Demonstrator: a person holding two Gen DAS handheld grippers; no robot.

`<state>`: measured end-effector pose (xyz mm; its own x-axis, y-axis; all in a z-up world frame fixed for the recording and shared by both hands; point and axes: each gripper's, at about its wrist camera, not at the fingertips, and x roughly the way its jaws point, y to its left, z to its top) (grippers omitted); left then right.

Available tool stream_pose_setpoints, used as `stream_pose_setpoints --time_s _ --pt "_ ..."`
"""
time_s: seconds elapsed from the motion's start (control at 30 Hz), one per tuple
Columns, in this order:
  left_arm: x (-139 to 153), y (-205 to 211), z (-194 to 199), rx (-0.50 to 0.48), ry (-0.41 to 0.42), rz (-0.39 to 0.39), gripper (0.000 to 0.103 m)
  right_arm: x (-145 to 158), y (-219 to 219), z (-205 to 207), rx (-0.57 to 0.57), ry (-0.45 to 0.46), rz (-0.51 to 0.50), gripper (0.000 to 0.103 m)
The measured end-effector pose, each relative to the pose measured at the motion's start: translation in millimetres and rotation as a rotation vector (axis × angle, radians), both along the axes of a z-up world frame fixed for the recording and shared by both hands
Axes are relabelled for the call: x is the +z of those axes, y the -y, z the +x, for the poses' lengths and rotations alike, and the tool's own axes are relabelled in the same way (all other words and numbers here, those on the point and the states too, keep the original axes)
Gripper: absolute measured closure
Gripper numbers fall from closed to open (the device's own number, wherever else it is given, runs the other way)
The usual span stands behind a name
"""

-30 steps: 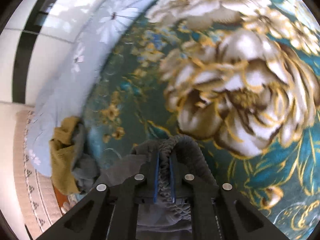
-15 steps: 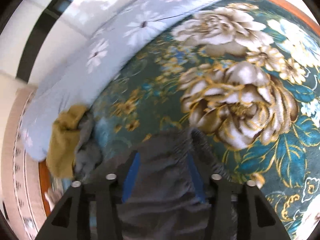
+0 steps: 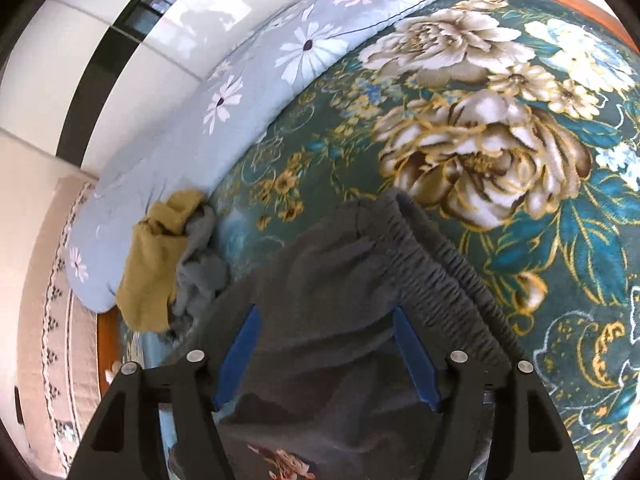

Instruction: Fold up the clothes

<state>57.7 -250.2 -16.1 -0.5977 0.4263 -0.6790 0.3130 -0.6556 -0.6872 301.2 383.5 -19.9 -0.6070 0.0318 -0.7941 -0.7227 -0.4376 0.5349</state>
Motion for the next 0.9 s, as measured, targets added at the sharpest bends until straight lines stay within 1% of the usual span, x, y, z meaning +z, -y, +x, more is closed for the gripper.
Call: stream_pose_setpoints --time_s 0.07,0.2,0.37,0.47,0.63,0.73,0.8,0.83,0.9 --pt "2.2 0.9 6.2 0.001 -0.007 0.0 0.044 0.7 4.6 0.8 0.011 -0.009 0.003 0.031" --pt "6.5 0.6 15.7 0.002 -0.019 -0.006 0.044 1.1 6.9 5.6 -0.003 -0.068 -0.042 0.031" --pt "11.3 2.5 27.4 0.014 -0.027 0.002 0.044 7.4 7.3 14.1 -0.024 -0.135 -0.049 0.031" --pt "10.1 6.2 34.4 0.038 -0.011 0.011 0.044 11.6 6.8 18.6 -0.026 -0.133 -0.02 0.031" --pt "-2.3 14.2 45.7 0.062 0.056 -0.033 0.044 1.3 5.5 27.6 0.021 -0.096 -0.03 0.031" --pt "-15.8 24.2 53.5 0.09 0.101 -0.043 0.043 -11.4 5.2 34.3 0.033 -0.078 -0.074 0.031" --pt "-26.7 32.2 58.6 0.11 0.136 -0.036 0.041 -20.2 4.2 41.5 0.007 -0.068 -0.101 0.031" --pt "-31.3 35.2 60.7 0.117 0.149 -0.033 0.041 -25.1 3.0 45.9 -0.011 -0.06 -0.124 0.031" --pt "-31.8 36.7 61.3 0.108 0.154 -0.06 0.04 -33.3 0.0 53.2 -0.03 -0.04 -0.189 0.031"
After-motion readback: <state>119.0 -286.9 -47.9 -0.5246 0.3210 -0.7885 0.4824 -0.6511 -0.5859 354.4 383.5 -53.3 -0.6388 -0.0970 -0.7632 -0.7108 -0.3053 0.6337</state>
